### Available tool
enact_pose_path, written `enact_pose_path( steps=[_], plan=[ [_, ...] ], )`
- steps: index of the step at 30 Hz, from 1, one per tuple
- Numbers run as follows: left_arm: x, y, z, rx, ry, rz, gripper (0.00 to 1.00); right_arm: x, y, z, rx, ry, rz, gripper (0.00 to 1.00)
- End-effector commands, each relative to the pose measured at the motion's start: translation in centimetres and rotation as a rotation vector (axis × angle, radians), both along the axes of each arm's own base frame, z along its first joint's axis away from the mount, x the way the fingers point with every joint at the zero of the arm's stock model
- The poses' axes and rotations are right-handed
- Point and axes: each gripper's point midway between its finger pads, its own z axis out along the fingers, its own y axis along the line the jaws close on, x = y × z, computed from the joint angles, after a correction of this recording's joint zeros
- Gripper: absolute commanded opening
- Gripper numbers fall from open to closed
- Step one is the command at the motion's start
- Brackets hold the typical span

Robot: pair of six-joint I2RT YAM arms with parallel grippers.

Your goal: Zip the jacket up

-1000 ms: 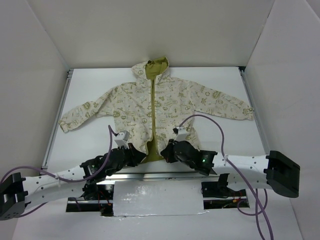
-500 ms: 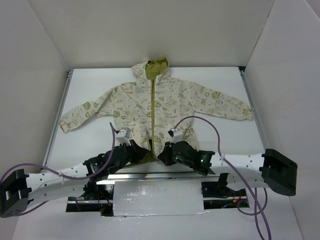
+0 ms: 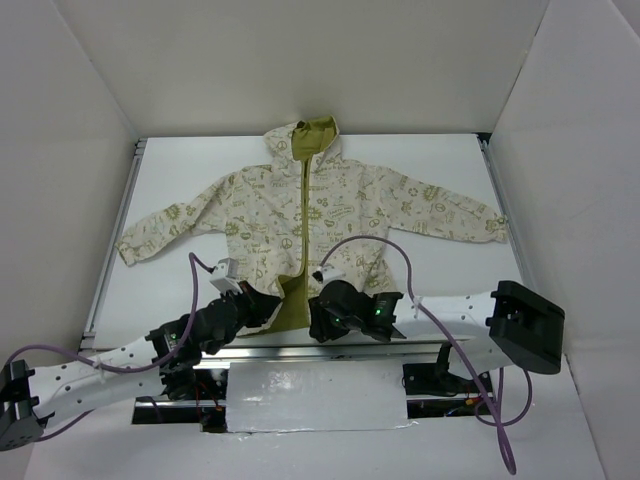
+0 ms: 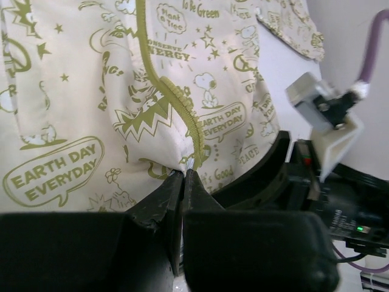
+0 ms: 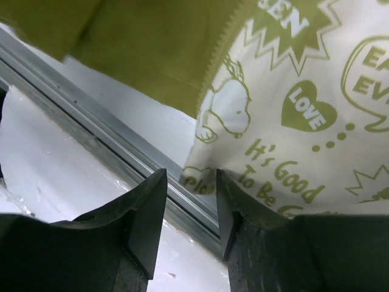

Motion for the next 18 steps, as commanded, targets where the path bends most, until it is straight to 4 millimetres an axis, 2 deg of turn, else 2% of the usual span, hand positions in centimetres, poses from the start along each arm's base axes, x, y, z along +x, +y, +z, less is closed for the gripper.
enact_pose_path(
  steps=[1,6,18],
  plan=[
    [0.3,0.6,0.0,-0.007,0.003,0.039,0.0,1.1,0.4,1.7,-0.077,-0.079,-0.005,0.46],
    [0.2,0.5,-0.1,-0.007,0.005,0.027,0.0,1.6,-0.6,2.3,-0.165,-0.119,-0.046,0.5],
    [0.0,0.5,-0.4,0.005,0.007,0.016,0.0,0.7,0.5,0.8,-0.218,-0.077,0.023,0.5]
  ],
)
